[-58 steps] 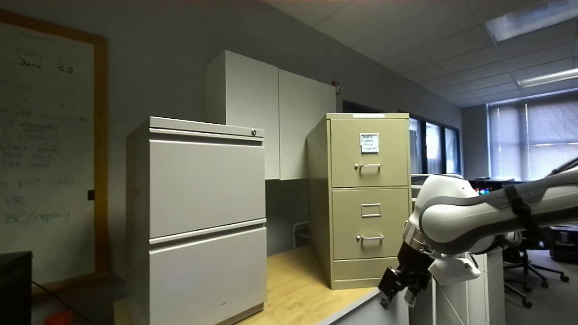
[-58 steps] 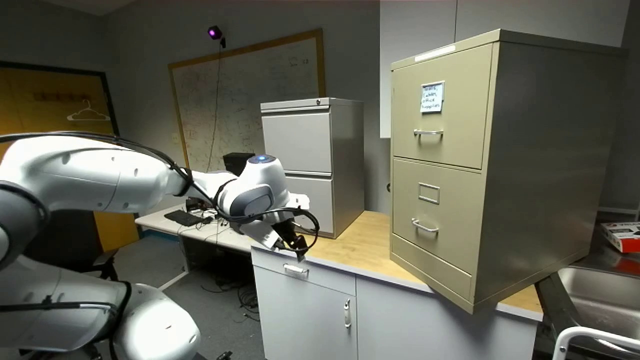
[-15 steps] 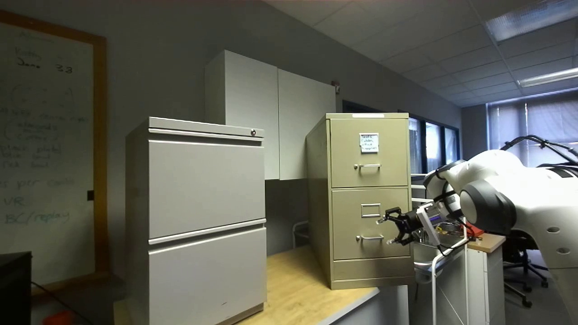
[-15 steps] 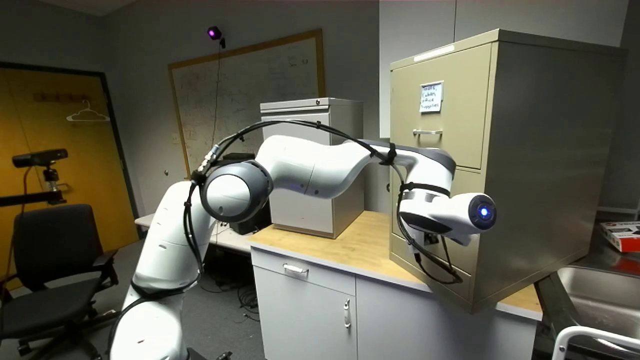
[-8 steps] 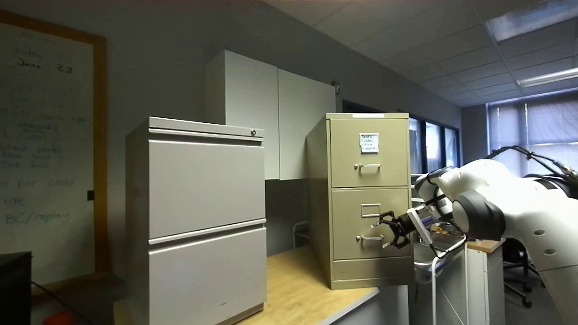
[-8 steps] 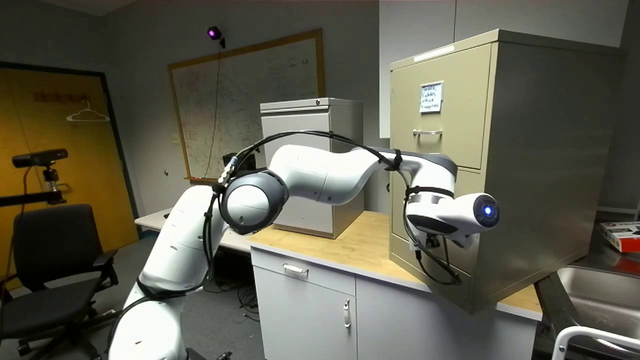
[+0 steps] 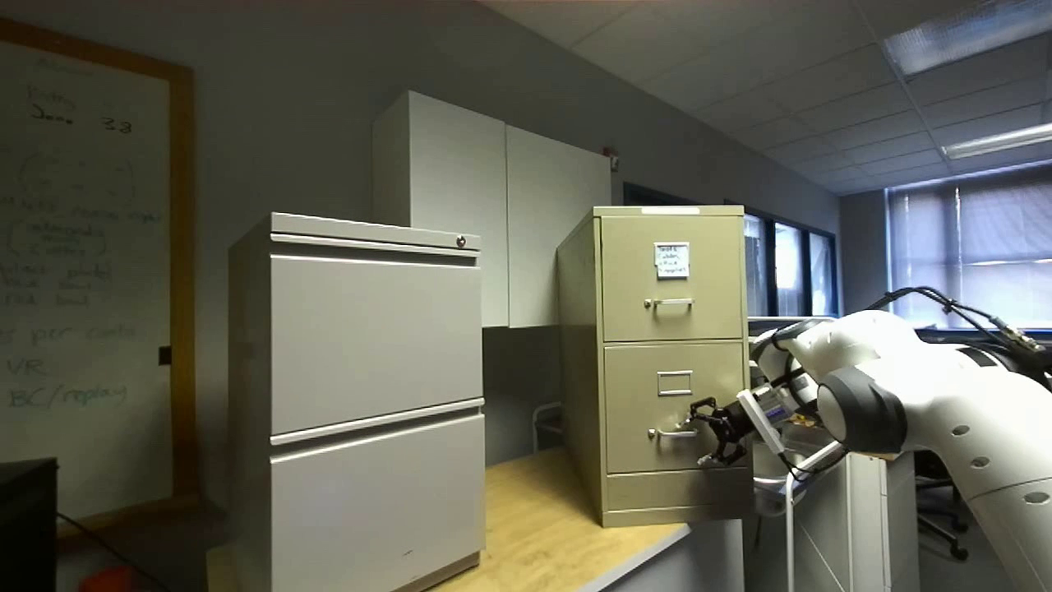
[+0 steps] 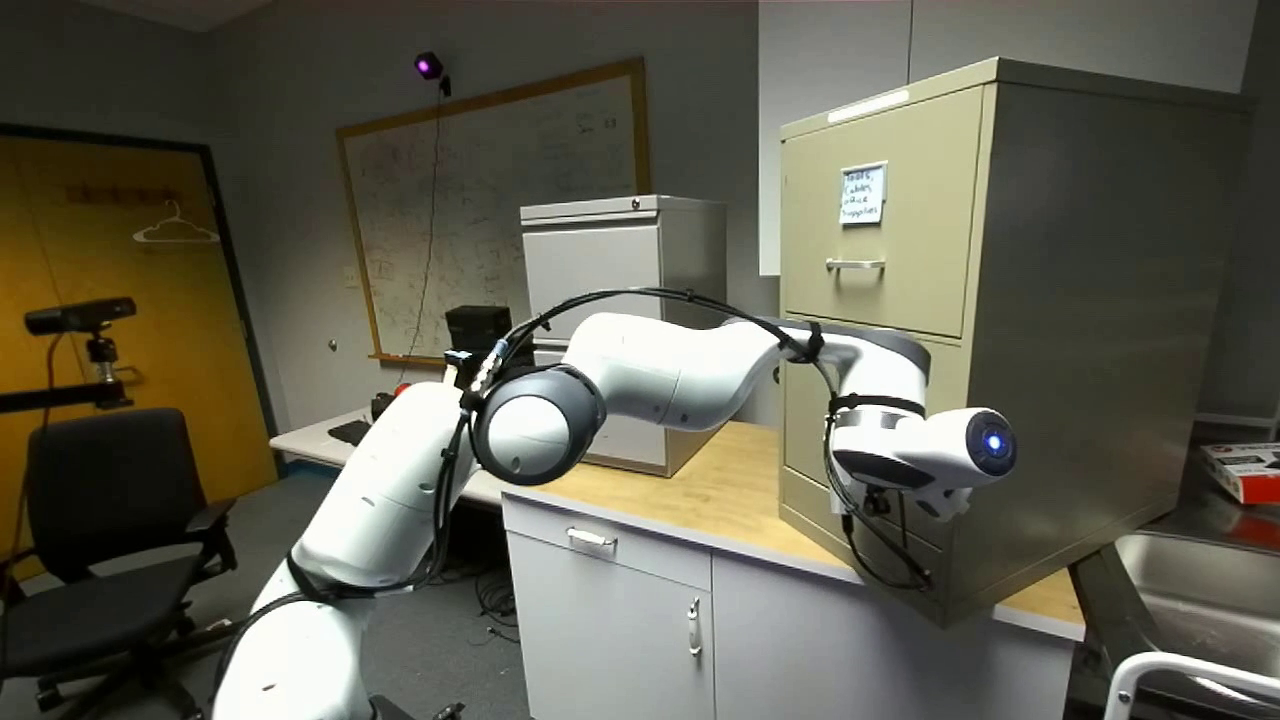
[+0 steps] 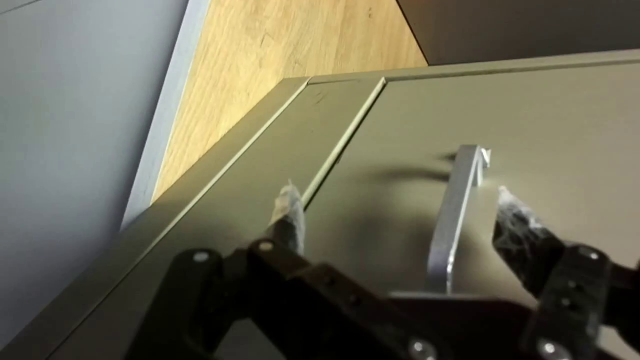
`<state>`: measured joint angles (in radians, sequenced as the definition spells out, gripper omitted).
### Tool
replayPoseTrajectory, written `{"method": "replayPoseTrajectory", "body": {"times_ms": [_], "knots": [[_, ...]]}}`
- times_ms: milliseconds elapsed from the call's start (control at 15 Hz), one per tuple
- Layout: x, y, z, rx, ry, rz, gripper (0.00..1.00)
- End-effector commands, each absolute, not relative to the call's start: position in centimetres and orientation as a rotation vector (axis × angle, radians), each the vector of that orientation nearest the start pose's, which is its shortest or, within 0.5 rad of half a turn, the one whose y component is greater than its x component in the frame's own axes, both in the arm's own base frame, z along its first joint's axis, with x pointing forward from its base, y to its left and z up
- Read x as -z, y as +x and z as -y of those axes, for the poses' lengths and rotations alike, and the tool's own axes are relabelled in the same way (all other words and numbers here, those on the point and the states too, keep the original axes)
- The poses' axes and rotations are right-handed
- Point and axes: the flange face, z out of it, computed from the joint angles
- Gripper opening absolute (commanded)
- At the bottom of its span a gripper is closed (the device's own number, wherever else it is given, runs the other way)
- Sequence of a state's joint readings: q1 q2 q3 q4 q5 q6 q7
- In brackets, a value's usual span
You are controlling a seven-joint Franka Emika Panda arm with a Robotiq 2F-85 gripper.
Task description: Open the bottom drawer of the file cabinet
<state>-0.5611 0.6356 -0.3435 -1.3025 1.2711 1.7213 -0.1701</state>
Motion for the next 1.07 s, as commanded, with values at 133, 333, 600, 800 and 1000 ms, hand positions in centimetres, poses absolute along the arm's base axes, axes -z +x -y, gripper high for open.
{"method": "replayPoseTrajectory", "body": {"times_ms": [133, 333, 600, 800, 1000], "knots": [[-42.7, 56.0, 49.4, 0.428, -1.878, -1.109, 0.69], [-42.3, 56.5, 49.2, 0.403, -1.879, -1.112, 0.43], [-43.1, 58.1, 48.0, 0.392, -1.883, -1.085, 0.13], [-44.4, 59.0, 47.3, 0.404, -1.92, -1.073, 0.0], [-45.3, 59.1, 45.5, 0.342, -2.057, -1.105, 0.03]]}}
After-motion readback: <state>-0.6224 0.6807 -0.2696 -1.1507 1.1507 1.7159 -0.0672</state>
